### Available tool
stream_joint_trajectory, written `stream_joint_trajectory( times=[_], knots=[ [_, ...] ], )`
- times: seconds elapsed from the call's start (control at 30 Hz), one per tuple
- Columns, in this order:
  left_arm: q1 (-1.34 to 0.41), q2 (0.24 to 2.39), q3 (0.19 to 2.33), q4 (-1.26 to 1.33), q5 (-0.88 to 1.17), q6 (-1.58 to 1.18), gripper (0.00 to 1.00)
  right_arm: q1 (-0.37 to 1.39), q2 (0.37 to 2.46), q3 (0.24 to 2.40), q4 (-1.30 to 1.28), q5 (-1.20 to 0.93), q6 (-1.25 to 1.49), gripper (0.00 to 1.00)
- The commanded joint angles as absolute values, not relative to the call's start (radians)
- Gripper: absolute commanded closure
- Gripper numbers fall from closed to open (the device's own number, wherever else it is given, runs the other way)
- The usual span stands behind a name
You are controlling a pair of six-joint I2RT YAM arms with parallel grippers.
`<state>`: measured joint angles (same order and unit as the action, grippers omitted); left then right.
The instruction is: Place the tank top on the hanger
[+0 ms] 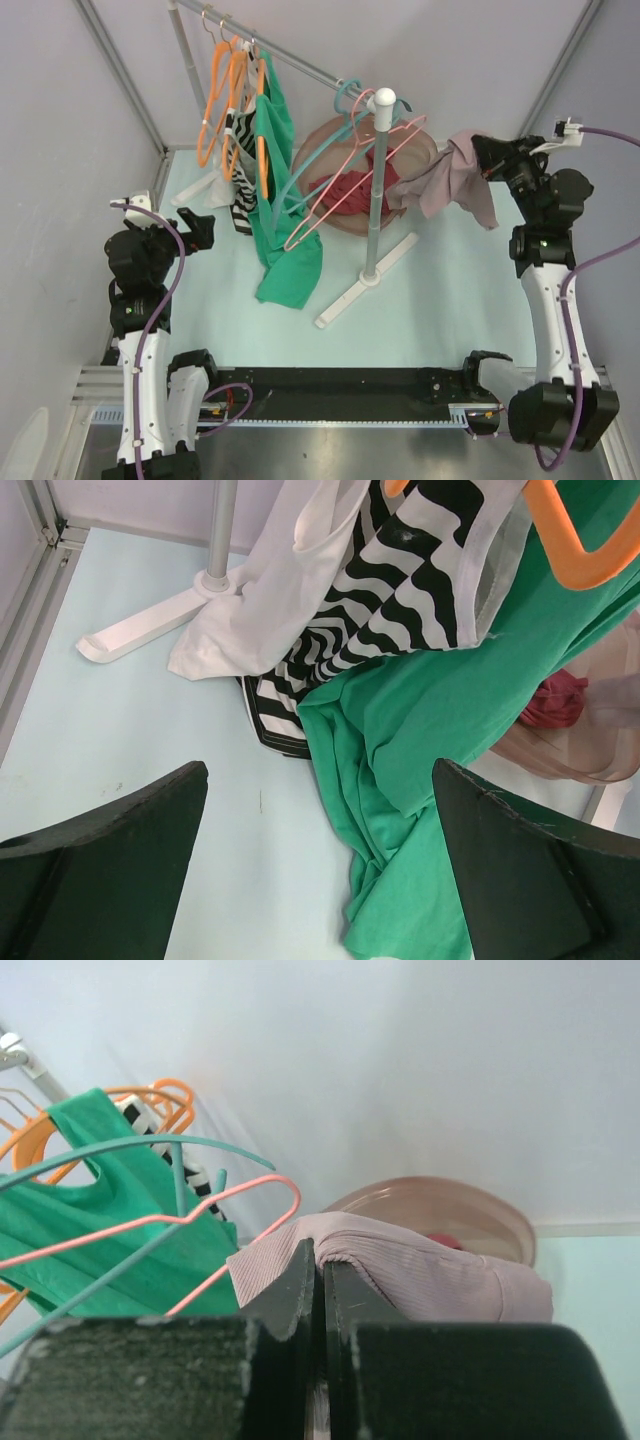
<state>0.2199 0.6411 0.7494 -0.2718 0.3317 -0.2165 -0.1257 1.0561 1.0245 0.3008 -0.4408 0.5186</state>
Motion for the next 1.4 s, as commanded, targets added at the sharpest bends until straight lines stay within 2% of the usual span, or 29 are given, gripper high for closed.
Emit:
stream_joint_trajectory(
  times=[0.0, 0.23, 0.4, 0.57, 0.8, 0.9, 0.93, 1.0, 1.03, 1.07, 1.1, 1.17, 1.37],
  knots=[
    [0.215, 0.634, 0.752, -0.255, 0.319, -0.207, 0.00, -0.132, 0.957, 1.129, 0.164, -0.334, 0.430, 1.00],
    [0.215, 0.629, 0.752, -0.256, 0.321, -0.210, 0.00, -0.132, 0.830, 1.247, -0.033, -0.322, 0.388, 1.00],
    [0.215, 0.627, 0.752, -0.258, 0.324, -0.210, 0.01, -0.132, 0.804, 1.341, -0.188, -0.393, 0.387, 1.00],
    [0.215, 0.624, 0.750, -0.256, 0.322, -0.210, 0.00, -0.130, 0.761, 1.339, -0.279, -0.520, 0.414, 1.00],
    [0.215, 0.627, 0.752, -0.255, 0.334, -0.212, 0.01, -0.129, 0.681, 1.212, -0.334, -0.650, 0.486, 1.00],
    [0.213, 0.630, 0.749, -0.252, 0.342, -0.212, 0.01, -0.129, 0.640, 1.077, -0.405, -0.553, 0.476, 1.00],
    [0.215, 0.629, 0.749, -0.252, 0.344, -0.212, 0.01, -0.129, 0.606, 0.990, -0.451, -0.431, 0.480, 1.00],
    [0.209, 0.629, 0.741, -0.244, 0.359, -0.213, 0.01, -0.130, 0.585, 0.909, -0.483, -0.285, 0.488, 0.79],
    [0.203, 0.629, 0.739, -0.232, 0.365, -0.212, 0.00, -0.132, 0.574, 0.852, -0.495, -0.153, 0.482, 0.50],
    [0.195, 0.629, 0.735, -0.229, 0.365, -0.210, 0.01, -0.133, 0.574, 0.835, -0.505, -0.084, 0.488, 0.02],
    [0.180, 0.630, 0.733, -0.229, 0.361, -0.206, 0.00, -0.135, 0.577, 0.825, -0.511, -0.002, 0.489, 0.00],
    [0.163, 0.632, 0.733, -0.230, 0.353, -0.196, 0.00, -0.135, 0.594, 0.837, -0.511, 0.028, 0.477, 0.00],
    [0.152, 0.635, 0.738, -0.236, 0.362, -0.190, 0.01, -0.135, 0.614, 0.825, -0.419, -0.101, 0.471, 0.00]
  ],
)
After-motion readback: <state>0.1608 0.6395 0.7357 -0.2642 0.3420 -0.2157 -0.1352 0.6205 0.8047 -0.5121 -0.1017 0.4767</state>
